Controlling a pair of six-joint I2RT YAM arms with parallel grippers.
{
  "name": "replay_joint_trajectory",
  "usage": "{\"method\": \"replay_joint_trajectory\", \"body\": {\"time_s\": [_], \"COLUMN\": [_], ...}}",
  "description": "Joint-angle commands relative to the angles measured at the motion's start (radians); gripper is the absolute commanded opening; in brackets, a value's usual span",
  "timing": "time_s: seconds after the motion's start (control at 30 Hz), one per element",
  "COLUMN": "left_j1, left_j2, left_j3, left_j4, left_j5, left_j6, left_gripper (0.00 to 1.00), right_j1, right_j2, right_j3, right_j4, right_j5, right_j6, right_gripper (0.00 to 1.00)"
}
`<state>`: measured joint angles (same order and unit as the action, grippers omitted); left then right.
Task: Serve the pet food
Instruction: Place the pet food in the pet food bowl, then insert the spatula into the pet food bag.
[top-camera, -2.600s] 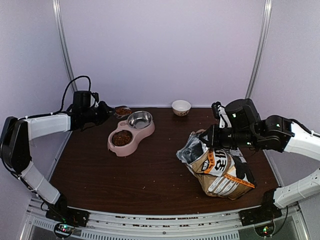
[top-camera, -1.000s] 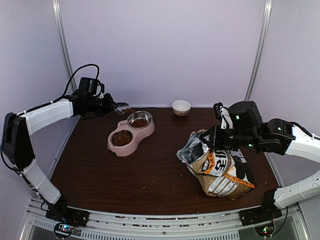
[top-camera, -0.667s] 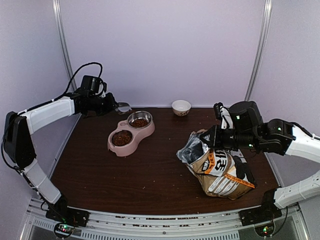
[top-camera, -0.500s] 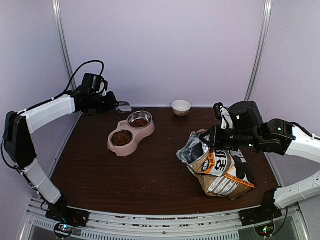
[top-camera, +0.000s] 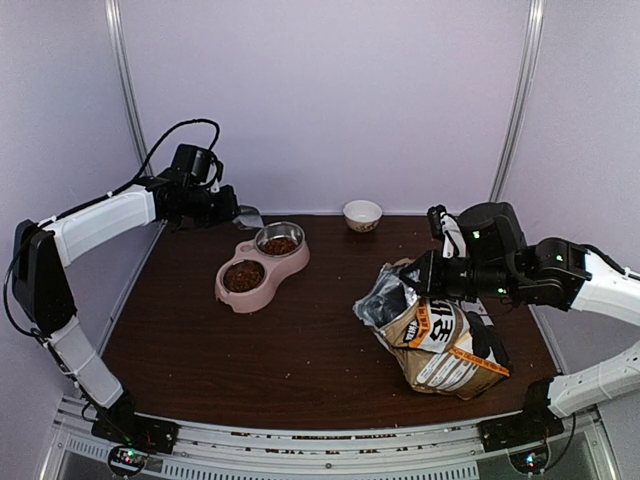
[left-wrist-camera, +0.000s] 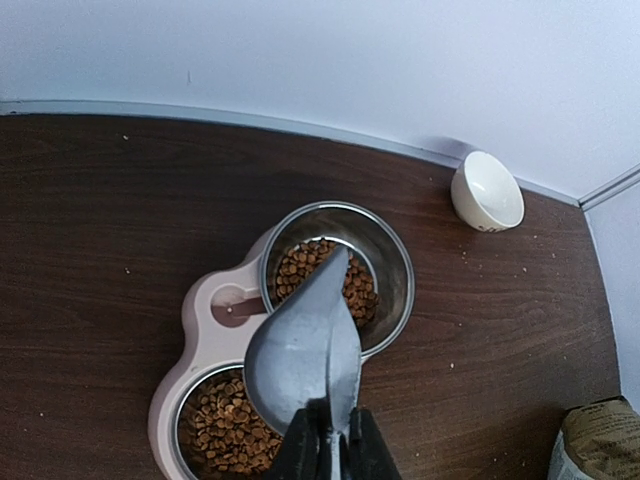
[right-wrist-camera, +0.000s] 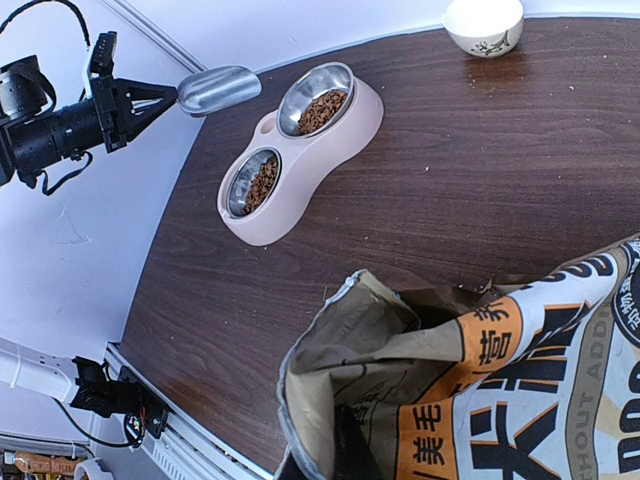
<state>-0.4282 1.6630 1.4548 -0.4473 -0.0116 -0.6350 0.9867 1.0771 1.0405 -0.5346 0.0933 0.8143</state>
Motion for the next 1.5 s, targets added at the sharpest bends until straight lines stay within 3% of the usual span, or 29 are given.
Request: {"method": "replay_joint_trajectory", "body": {"time_s": [0.0,0.33,0.7,1.13,1.47], "left_j1": [-0.009,-0.016,-0.064,-0.27,-0.511], "left_j2": [0.003,-0.148,-0.434,-0.606,-0.626], "left_j3": [0.039,-0.053,-0.305,-0.505,-0.546], "left_j4": [0.013,0.077,0.139,0.235,0.246], "left_j5": [-0.017,0.049,0.202,0.402,0.441], "left_j6": [0.027,-0.003,-0.04,-0.029,-0.005], "left_gripper": [0.0,0.0,0.0,0.0,0.0], "right_j1": [-0.012,-0.012,-0.007,0.104,0.167], "right_j2": [-0.029,-0.033,-0.016,0.077,0.143], "right_j3": [-0.011,-0.001,0.038,0.152,0.212], "right_j4": [0.033,0.016,-0.01,0.007,0.036], "right_j5": [0.023,0.012,-0.05,-0.068,-0.072], "right_j6": [-0.002,-0.013,-0.064,-0.099,-0.115], "right_gripper": [0.0,0.0,0.0,0.0,0.0]}}
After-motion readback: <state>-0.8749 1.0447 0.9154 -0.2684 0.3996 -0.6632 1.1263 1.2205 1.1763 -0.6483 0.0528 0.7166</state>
